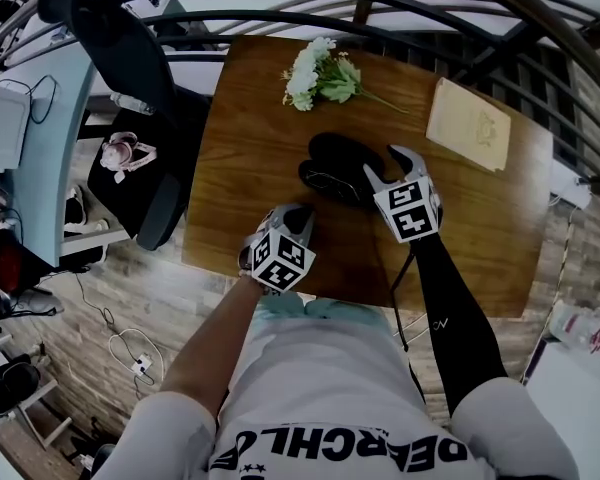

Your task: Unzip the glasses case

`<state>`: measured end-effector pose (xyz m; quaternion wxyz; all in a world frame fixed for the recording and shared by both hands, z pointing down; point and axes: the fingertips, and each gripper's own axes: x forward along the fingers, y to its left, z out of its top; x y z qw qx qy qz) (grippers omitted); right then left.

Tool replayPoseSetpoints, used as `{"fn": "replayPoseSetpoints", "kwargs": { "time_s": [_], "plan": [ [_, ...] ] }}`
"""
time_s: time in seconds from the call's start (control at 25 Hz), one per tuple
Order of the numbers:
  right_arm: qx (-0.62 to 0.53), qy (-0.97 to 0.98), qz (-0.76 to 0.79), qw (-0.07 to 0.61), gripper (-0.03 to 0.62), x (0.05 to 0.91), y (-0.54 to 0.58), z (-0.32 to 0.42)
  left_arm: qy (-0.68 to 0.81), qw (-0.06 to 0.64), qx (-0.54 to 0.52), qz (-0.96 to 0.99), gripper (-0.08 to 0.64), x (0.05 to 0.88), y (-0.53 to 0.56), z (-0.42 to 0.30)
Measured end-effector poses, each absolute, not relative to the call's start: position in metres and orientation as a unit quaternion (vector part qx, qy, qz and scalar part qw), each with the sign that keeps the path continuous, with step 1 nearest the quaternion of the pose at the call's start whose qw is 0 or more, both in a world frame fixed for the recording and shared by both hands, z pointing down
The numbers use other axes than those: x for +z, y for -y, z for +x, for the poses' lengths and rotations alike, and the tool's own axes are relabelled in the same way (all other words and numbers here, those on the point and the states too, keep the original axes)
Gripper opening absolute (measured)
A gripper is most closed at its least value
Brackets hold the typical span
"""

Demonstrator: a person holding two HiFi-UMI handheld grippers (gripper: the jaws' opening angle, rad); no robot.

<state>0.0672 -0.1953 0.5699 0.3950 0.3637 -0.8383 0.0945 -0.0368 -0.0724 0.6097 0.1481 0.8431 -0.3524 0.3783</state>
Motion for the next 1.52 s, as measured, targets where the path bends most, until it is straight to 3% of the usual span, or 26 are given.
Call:
{"fn": "replayPoseSetpoints", "kwargs": {
  "time_s": [0.44, 1.04, 1.52],
  "plan": [
    [0.076, 0.87, 0.379, 0.305, 0.252, 0.515, 0.158, 0.06, 0.428, 0.13, 0.334, 0.83, 0.002, 0.56, 0.078, -0.052],
    [0.05, 0.859, 0.467, 0.204, 0.247, 0.422, 0.133, 0.061, 0.471, 0.006, 0.217, 0.855, 0.003, 0.398, 0.113, -0.067],
    [0.02, 0.826, 0.541, 0.156, 0.241, 0.347, 0.087, 0.044, 0.448, -0.04, 0.145, 0.881, 0.003, 0.318, 0.096, -0.085]
  ]
}}
